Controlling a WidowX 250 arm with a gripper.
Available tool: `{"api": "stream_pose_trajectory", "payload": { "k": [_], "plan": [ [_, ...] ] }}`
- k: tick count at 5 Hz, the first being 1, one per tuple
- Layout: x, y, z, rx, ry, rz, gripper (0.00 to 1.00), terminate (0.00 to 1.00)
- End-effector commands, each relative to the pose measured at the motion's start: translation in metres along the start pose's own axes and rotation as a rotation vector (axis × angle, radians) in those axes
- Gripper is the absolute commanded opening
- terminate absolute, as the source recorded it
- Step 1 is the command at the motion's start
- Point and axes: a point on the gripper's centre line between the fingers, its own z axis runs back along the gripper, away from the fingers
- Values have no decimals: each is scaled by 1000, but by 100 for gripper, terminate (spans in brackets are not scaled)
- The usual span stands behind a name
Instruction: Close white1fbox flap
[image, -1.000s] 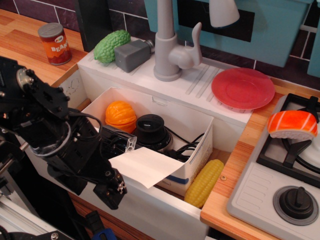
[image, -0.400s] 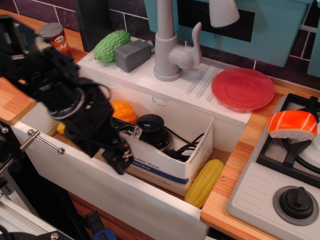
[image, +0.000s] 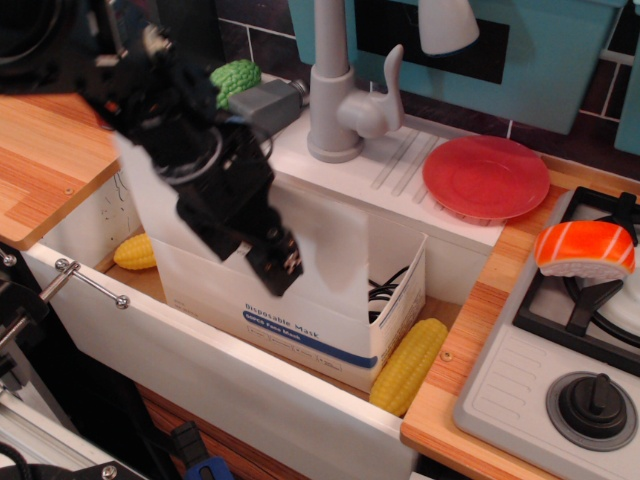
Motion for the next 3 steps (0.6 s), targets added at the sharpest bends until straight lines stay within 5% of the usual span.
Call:
{"api": "stream_pose_trajectory", "payload": {
  "k": [1,3],
  "plan": [
    [39,15,-17,-51,-73,-52,100,0],
    [58,22,-40,-103,-111,-54,100,0]
  ]
}}
